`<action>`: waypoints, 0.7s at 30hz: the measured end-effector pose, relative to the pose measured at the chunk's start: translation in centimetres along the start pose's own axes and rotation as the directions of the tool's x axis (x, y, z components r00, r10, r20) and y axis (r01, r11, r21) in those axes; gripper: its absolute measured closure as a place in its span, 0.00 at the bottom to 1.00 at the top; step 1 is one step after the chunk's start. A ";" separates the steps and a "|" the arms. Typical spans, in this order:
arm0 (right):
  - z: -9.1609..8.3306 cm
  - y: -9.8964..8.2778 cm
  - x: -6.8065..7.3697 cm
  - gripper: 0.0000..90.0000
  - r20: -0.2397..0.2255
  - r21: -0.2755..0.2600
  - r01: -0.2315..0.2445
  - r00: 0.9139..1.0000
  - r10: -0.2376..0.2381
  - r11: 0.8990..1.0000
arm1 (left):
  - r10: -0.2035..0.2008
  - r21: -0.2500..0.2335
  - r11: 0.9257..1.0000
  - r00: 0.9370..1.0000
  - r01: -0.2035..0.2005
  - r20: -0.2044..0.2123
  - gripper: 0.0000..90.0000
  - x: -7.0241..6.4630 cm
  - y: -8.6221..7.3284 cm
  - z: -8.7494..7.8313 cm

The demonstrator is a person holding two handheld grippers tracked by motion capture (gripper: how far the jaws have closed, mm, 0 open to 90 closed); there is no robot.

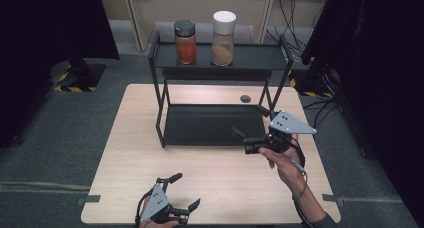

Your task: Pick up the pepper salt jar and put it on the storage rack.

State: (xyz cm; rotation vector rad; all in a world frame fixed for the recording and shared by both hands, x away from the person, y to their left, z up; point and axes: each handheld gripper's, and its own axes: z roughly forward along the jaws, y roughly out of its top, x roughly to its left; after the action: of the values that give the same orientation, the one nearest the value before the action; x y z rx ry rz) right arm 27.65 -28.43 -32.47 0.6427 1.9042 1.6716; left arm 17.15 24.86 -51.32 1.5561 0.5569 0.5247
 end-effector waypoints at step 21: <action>-1.9 -3.8 1.5 0.00 -0.044 -0.012 -0.049 0.998 0.049 0.999 | 0.001 -0.002 1.000 1.000 -0.001 -0.002 0.04 0.0 0.0 0.0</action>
State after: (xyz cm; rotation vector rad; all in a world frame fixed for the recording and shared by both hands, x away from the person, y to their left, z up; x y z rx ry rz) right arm 25.29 -29.34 -36.19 0.6578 1.9202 1.7406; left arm 17.14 24.86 -51.35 1.5539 0.5575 0.5277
